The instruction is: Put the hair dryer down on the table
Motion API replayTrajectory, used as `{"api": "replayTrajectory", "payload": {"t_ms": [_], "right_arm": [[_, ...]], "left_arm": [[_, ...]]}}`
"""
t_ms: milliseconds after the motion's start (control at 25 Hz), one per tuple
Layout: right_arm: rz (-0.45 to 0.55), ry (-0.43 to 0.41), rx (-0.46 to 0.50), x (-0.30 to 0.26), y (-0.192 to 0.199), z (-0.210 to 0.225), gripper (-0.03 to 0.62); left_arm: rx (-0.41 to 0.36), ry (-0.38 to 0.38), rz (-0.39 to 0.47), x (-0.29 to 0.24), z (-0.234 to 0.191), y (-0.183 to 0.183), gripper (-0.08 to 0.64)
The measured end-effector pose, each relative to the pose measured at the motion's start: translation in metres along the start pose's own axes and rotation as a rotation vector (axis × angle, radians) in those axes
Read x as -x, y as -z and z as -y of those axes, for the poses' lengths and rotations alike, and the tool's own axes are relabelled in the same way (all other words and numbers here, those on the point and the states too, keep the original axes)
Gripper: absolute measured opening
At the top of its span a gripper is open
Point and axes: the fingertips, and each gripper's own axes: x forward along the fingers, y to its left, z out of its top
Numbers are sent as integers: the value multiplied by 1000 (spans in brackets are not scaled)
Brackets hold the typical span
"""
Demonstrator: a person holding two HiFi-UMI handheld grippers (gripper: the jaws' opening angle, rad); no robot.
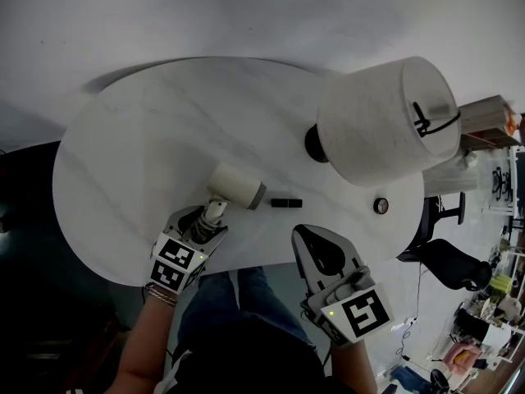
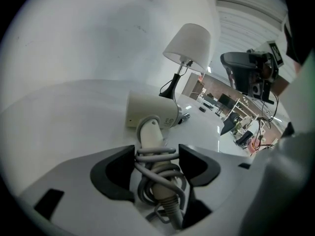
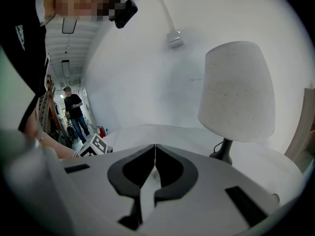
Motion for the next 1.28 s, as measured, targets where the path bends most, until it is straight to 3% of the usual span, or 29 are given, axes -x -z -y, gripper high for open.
{"api": "replayTrajectory", "payload": {"t_ms": [520, 1040, 1280], "right_arm": [[26, -38, 5, -5, -9, -11, 18], [50, -54, 23, -2, -18, -13, 18], [74, -65, 28, 0, -26, -13, 18]], "left_arm": [[-44, -37, 62, 29, -1, -17, 291], [-101, -48, 187, 65, 15, -71, 268], [-113, -56, 241, 79, 22, -91, 222]]}}
